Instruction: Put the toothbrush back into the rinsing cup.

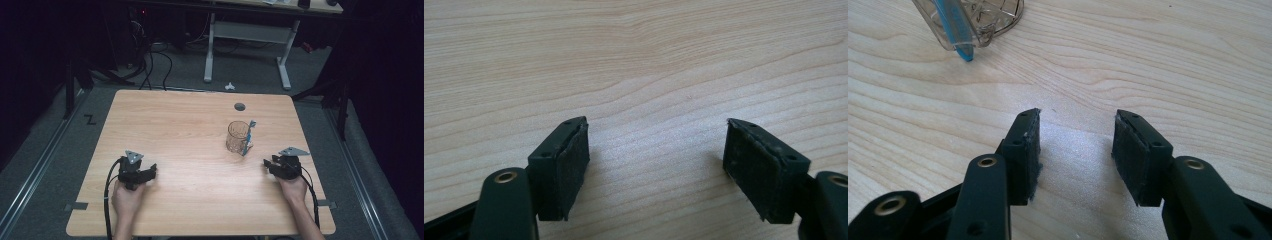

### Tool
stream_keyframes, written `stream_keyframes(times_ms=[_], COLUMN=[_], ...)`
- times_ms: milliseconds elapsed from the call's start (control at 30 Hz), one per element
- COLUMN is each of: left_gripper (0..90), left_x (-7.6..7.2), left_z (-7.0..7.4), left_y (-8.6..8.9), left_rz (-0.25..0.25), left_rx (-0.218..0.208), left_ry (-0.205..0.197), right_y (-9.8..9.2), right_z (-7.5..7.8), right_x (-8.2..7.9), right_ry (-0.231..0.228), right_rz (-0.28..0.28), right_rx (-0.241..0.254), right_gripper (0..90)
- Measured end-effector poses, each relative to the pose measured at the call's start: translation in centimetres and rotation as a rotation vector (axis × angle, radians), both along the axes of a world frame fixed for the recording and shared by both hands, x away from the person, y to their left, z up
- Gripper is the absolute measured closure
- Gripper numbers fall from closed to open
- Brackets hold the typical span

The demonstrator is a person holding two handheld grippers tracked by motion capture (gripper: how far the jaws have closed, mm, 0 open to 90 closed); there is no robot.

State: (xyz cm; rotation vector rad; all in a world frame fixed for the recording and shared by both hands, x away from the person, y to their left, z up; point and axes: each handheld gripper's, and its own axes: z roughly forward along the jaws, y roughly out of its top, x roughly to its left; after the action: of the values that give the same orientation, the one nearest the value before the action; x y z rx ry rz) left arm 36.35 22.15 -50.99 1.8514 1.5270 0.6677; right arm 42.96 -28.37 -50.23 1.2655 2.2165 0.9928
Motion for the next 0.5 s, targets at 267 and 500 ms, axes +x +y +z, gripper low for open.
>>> stream_keyframes(times_ms=[267,500], left_gripper=[27.0,26.9], left_x=[0.00,0.00], left_z=[0.00,0.00], left_y=[0.00,0.01], left_rz=[0.000,0.000], left_rx=[0.000,0.000], left_ry=[0.000,0.000], right_y=[0.15,0.13], right_z=[-0.05,-0.06], right_x=[0.01,-0.05], right_ry=[-0.005,-0.001], right_rz=[0.006,-0.004], right_rx=[-0.026,-0.028], right_gripper=[46.3,42.6])
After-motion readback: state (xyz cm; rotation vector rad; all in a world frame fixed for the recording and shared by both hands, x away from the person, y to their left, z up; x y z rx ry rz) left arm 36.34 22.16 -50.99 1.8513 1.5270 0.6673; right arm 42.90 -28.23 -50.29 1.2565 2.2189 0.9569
